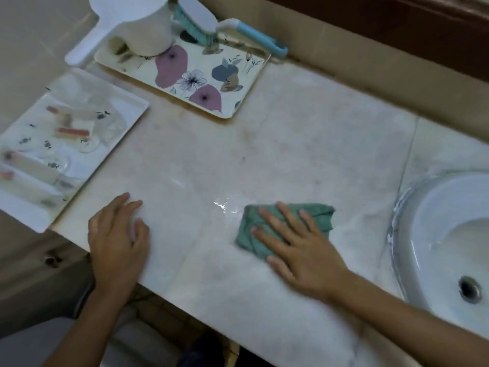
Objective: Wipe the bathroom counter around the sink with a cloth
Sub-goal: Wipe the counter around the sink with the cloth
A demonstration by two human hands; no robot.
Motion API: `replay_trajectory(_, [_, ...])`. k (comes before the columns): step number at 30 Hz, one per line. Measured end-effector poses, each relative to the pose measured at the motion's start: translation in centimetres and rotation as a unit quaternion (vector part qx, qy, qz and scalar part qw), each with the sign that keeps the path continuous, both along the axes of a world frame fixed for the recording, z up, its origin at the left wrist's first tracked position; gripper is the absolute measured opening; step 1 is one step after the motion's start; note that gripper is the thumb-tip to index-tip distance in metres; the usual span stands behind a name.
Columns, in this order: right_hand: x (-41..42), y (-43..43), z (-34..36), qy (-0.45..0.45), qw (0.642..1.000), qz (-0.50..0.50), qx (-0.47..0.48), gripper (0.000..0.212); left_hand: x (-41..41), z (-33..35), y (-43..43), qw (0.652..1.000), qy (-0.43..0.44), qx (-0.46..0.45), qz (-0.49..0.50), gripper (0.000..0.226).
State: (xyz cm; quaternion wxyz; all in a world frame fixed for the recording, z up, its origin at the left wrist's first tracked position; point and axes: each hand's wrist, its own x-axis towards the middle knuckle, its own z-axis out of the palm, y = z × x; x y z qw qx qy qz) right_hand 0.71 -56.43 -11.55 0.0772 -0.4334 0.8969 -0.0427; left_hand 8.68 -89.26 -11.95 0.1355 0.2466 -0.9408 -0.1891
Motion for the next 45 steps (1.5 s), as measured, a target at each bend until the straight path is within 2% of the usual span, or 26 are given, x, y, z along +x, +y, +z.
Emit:
replay_trajectory(2, [-6.1, -0.8, -0.3, 0.017, 0.994, -0.107, 0.001, 0.055, 0.0, -0.4, -0.2, 1.0, 0.006, 0.016, 0.007, 0.04])
replay_trajectory(4, [-11.3, -4.1, -0.4, 0.0, 0.967, -0.256, -0.003, 0.055, 0.0, -0.3, -0.1, 0.999, 0.022, 0.028, 0.012, 0.042])
replay_trajectory(6, [-13.0, -9.1, -0.4, -0.027, 0.931, -0.364, -0.02, 0.056, -0.1, -0.1, 0.0, 0.999, 0.035, 0.037, 0.019, 0.041])
replay_trajectory(7, [-12.1, -11.6, -0.5, -0.026, 0.925, -0.377, -0.025, 0.056, -0.1, -0.1, 0.2, 0.998, 0.042, 0.042, 0.019, 0.041])
replay_trajectory(9, [-6.8, -16.3, -0.9, 0.006, 0.953, -0.302, -0.03, 0.058, -0.1, -0.2, 0.0, 0.998, 0.053, 0.044, 0.014, 0.04])
replay_trajectory(11, [1.2, -17.1, -0.4, 0.002, 0.987, -0.157, -0.019, 0.059, 0.1, -0.3, -0.3, 0.997, 0.056, 0.049, 0.008, 0.039])
replay_trajectory(13, [6.1, -13.0, 0.6, -0.014, 0.999, -0.032, 0.014, 0.057, 0.1, -0.3, -0.4, 0.997, 0.056, 0.054, 0.0, 0.038])
replay_trajectory(15, [5.3, -7.3, 1.3, -0.009, 0.998, 0.043, 0.034, 0.055, 0.1, -0.2, -0.5, 0.997, 0.054, 0.06, -0.007, 0.037])
replay_trajectory(16, [3.7, -5.1, 1.1, 0.006, 0.998, 0.035, 0.042, 0.054, 0.1, -0.1, -0.4, 0.997, 0.053, 0.062, -0.009, 0.037])
replay_trajectory(18, [-0.9, -3.6, 0.8, 0.001, 0.995, -0.09, 0.05, 0.054, 0.2, 0.1, -0.3, 0.996, 0.053, 0.066, -0.014, 0.037])
replay_trajectory(21, [-5.8, -7.6, 0.4, -0.012, 0.944, -0.328, 0.019, 0.058, 0.3, 0.2, -0.5, 0.997, 0.043, 0.06, -0.02, 0.037])
replay_trajectory(24, [-6.1, -12.4, 0.5, -0.03, 0.9, -0.435, 0.011, 0.056, 0.4, 0.3, -0.5, 0.997, 0.021, 0.065, -0.023, 0.037])
replay_trajectory(25, [-5.1, -13.7, 0.6, -0.032, 0.902, -0.43, 0.005, 0.057, 0.3, 0.5, -0.6, 0.997, 0.013, 0.073, -0.023, 0.037])
replay_trajectory(28, [-0.4, -15.7, 0.6, -0.03, 0.944, -0.328, 0.007, 0.056, 0.1, 1.0, -0.8, 0.995, -0.015, 0.098, -0.026, 0.036])
replay_trajectory(31, [2.2, -14.1, 0.4, -0.016, 0.972, -0.235, 0.019, 0.055, -0.1, 1.3, -1.1, 0.991, -0.04, 0.119, -0.052, 0.042])
replay_trajectory(34, [1.5, -11.5, 0.6, -0.02, 0.986, -0.157, 0.047, 0.054, -0.2, 1.2, -1.4, 0.99, -0.05, 0.095, -0.096, 0.045])
replay_trajectory(39, [-2.5, -10.4, 1.3, -0.042, 0.977, -0.208, 0.033, 0.055, -0.1, 0.6, -1.7, 0.99, -0.045, 0.045, -0.126, 0.043])
replay_trajectory(45, [-4.1, -11.3, 1.7, -0.056, 0.971, -0.233, 0.008, 0.067, 0.4, 0.7, -1.6, 0.992, -0.026, 0.048, -0.113, 0.044])
